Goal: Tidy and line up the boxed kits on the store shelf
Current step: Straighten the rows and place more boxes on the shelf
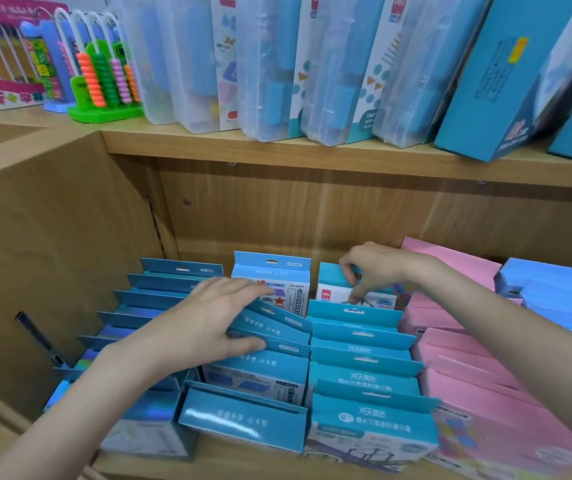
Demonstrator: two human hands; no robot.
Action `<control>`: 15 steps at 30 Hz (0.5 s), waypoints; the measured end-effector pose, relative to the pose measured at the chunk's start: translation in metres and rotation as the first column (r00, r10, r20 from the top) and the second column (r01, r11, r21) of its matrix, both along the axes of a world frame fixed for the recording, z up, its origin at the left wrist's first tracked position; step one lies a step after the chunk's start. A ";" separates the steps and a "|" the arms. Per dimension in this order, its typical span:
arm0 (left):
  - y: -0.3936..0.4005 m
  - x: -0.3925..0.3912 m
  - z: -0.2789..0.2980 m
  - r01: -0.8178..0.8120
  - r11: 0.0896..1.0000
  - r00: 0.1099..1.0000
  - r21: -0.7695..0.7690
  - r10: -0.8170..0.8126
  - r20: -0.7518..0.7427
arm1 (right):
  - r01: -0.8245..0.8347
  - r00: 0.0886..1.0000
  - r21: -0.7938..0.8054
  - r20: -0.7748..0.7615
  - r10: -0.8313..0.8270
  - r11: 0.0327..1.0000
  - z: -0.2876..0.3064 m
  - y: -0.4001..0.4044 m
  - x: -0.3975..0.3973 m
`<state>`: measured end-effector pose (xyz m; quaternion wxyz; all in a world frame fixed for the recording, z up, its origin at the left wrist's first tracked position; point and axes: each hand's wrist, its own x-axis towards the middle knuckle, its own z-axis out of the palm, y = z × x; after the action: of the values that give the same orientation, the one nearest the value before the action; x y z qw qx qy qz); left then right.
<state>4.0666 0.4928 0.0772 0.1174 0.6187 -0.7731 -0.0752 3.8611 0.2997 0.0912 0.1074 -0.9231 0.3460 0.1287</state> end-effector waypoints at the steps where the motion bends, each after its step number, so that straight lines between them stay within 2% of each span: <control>1: 0.002 0.003 0.003 0.007 0.999 0.999 -0.035 -0.009 -0.037 | -0.009 1.000 -0.009 0.022 0.009 1.000 0.003 0.002 -0.002; 3: 0.007 0.012 0.008 0.040 0.991 0.997 -0.126 -0.049 -0.066 | -0.035 0.996 -0.100 0.077 0.043 0.994 0.007 0.008 -0.004; 5: 0.012 0.022 0.009 0.037 0.990 0.998 -0.136 -0.043 -0.045 | -0.057 0.995 -0.169 0.066 0.069 0.984 0.008 0.013 -0.005; 8: 0.017 0.030 0.003 0.017 0.986 1.000 -0.168 -0.016 0.006 | -0.067 0.998 -0.149 0.000 0.068 0.986 0.014 0.020 -0.010; 9: 0.020 0.031 0.001 0.009 0.983 1.000 -0.182 -0.007 0.012 | -0.065 0.996 -0.144 0.047 0.072 0.987 0.020 0.021 -0.011; 11: 0.025 0.032 0.000 -0.012 0.980 1.000 -0.201 0.011 -0.007 | -0.056 0.963 -0.159 0.252 0.095 0.986 0.034 0.033 -0.006; 13: 0.028 0.033 -0.003 -0.044 0.978 0.998 -0.204 0.037 -0.042 | -0.099 0.905 -0.086 0.406 0.126 0.991 0.041 0.054 0.009; 15: 0.030 0.032 -0.007 -0.080 0.975 0.996 -0.208 0.067 -0.065 | -0.176 0.920 0.002 0.355 0.164 0.984 0.032 0.075 0.029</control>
<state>4.0988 0.5228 0.0704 0.2072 0.6286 -0.7496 -0.0065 3.8902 0.3745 0.1234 0.1721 -0.9558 0.2373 -0.0247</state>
